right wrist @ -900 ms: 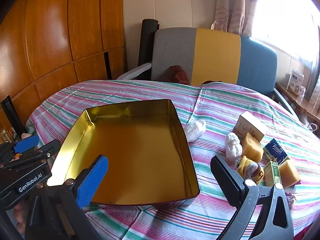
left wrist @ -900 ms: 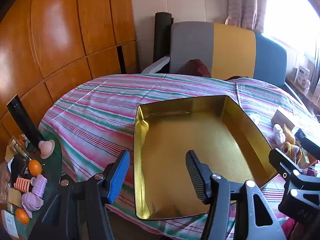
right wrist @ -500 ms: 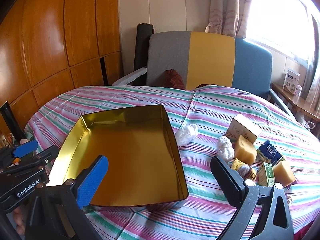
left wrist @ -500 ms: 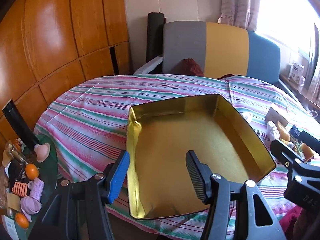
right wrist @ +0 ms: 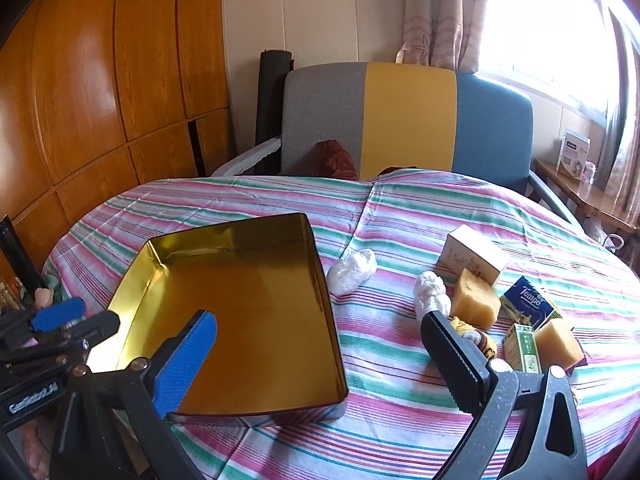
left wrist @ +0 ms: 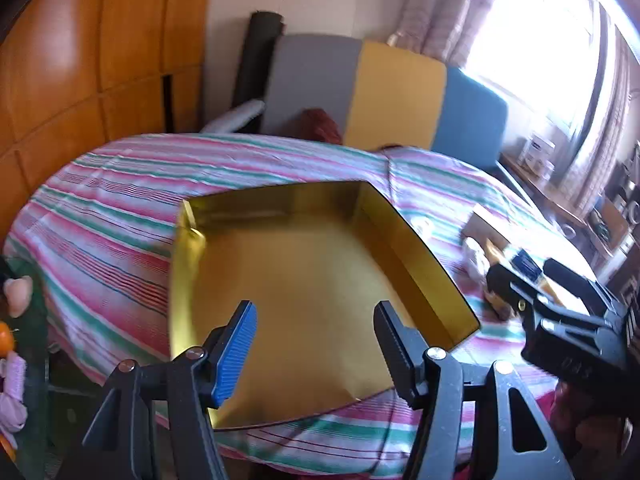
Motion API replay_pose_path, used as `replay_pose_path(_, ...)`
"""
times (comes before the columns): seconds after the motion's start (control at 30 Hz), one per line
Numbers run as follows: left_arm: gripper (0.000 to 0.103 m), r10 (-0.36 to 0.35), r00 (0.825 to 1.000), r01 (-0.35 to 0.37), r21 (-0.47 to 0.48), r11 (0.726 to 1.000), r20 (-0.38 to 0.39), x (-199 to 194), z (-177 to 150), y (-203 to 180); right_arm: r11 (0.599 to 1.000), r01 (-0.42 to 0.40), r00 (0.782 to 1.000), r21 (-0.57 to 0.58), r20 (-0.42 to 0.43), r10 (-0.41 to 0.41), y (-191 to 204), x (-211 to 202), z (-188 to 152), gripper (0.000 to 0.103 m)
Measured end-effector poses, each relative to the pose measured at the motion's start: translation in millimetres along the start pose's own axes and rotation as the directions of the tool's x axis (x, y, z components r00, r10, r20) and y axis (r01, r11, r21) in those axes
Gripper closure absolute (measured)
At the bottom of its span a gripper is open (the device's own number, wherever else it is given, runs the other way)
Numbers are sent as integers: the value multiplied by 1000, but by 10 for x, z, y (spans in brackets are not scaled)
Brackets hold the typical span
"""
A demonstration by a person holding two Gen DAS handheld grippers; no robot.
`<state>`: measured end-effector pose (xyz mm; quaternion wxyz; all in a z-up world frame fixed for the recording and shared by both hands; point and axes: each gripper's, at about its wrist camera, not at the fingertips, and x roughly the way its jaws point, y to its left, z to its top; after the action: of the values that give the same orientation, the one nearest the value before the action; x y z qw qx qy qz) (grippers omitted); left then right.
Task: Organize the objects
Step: 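Move both tools from the gold tray toward the cluster of items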
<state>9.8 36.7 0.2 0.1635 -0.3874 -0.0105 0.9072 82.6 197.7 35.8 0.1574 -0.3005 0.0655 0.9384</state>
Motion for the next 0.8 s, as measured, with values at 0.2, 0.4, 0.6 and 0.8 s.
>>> replay_pose_path(0.2, 41, -83, 992, 93, 95, 991, -99, 191, 192, -199, 996, 61, 998, 59, -29, -60, -387, -11, -12, 1)
replay_pose_path(0.4, 38, -118, 979, 156, 239, 958, -166, 418, 589, -608, 977, 156, 987, 148, -47, -151, -1041, -142, -6, 1)
replay_pose_path(0.6, 38, -221, 939, 322, 451, 832, -264, 837, 932, -1312, 944, 252, 968, 213, -56, -245, -1678, -322, -15, 0)
replay_pose_path(0.8, 40, -128, 903, 354, 539, 765, -411, 1659, 1089, -1789, 909, 310, 951, 278, -70, -302, -2142, -505, -84, 0)
